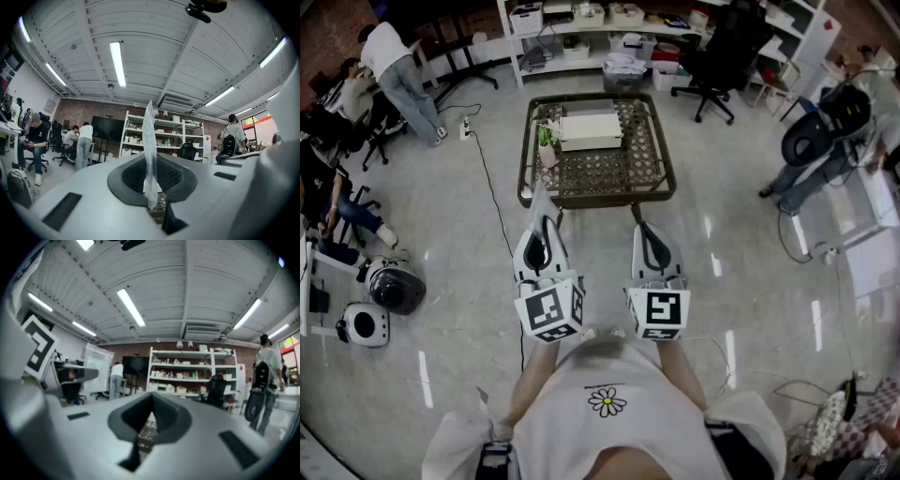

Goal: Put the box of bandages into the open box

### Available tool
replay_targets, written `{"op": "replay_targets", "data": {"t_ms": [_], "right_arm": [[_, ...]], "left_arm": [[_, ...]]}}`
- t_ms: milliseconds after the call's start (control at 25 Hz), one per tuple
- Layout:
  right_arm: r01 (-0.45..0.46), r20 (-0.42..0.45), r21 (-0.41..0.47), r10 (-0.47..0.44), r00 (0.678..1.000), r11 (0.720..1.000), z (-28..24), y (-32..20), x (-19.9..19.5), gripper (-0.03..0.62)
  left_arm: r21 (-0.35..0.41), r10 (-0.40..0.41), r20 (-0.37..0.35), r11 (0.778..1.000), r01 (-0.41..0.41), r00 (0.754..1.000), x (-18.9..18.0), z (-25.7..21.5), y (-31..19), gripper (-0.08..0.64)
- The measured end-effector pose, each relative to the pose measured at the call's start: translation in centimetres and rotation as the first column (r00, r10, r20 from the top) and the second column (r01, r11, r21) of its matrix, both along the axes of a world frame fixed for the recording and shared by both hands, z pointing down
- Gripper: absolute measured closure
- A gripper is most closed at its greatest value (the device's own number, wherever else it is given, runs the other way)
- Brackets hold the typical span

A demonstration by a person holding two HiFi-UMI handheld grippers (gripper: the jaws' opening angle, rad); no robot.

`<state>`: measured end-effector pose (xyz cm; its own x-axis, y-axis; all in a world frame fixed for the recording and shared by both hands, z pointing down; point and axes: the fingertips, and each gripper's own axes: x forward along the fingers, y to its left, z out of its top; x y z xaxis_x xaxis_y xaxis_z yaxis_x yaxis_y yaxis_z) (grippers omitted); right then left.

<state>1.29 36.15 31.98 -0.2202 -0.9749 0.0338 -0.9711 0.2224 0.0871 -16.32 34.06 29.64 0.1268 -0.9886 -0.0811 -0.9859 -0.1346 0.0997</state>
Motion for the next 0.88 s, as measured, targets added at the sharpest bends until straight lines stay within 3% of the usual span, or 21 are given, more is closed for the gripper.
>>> {"op": "replay_targets", "data": {"t_ms": [440,640,880], "right_arm": [[0.024,0.044,-0.020,-0.023,0.999,1.000,1.1,0.2,-0.5,0.561],[0.029,0.108,-0.025,-0.026,0.994,0.999,1.4,0.1,0.4,0.561],[0.031,0.096,-0.044,-0.026,0.995,0.999,2.0,0.0,2.0,0.561]], "left_arm": [[0.013,0.004,0.017,1.000,-0.005,1.000,-0.1,0.0,0.3,0.515],[0.011,0.008,0.021,1.000,-0.008,1.000,0.6,0.2,0.2,0.515],[0.024,0.007,-0.004,1.000,-0.007,1.000,1.8,0.1,-0.2,0.515]]}}
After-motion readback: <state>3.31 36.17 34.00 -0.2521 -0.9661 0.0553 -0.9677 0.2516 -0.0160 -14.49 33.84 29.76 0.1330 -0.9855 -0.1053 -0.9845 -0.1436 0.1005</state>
